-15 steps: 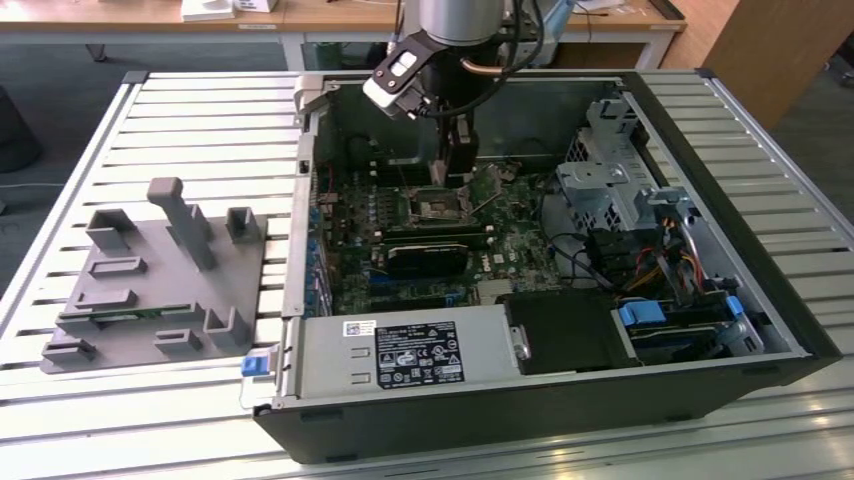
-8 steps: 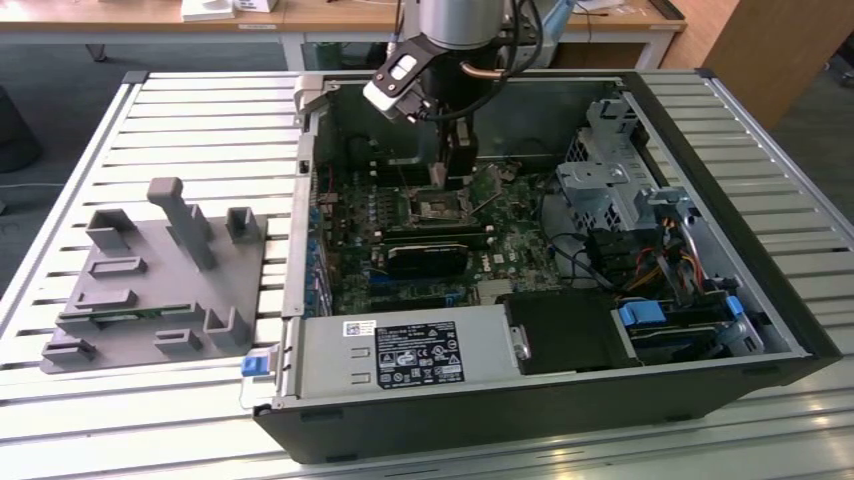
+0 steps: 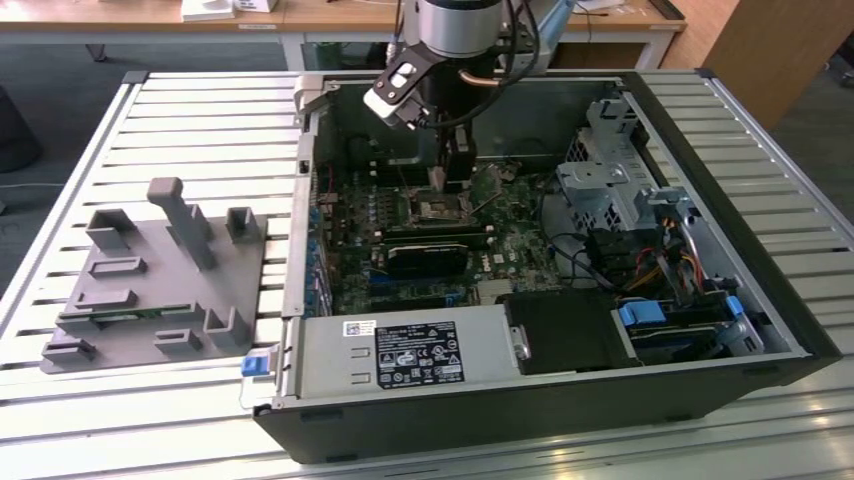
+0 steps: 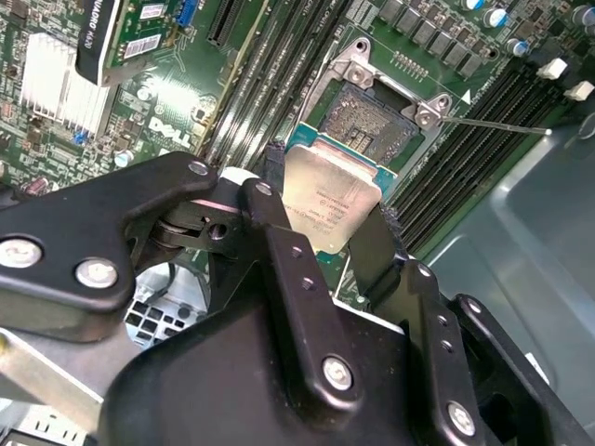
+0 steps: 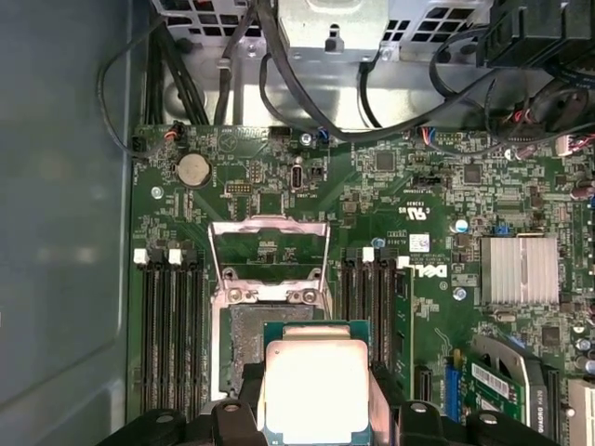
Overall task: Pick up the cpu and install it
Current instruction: 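Place the cpu into insertion slot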
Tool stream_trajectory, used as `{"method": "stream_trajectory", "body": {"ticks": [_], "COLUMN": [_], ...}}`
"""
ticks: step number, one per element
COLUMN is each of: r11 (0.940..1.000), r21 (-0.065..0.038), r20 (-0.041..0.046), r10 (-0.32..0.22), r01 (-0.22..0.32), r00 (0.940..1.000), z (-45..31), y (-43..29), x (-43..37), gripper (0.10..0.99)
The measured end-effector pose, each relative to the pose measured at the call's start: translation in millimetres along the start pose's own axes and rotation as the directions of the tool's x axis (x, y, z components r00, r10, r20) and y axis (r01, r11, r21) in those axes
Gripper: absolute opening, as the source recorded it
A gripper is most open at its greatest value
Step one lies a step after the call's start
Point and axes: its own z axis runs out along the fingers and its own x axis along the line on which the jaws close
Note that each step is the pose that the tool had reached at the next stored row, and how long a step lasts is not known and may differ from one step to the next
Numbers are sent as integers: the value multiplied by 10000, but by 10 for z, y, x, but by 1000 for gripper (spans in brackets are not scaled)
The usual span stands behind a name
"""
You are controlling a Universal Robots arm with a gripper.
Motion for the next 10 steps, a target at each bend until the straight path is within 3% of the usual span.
{"method": "stream_trajectory", "body": {"ticks": [10], "r11": [10000], "r21": [-1], "r20": [-2], "r10": [-51], "r01": [51], "r00": [10000], "z": [75], "y": [-5], "x": [9], "gripper": [525]}}
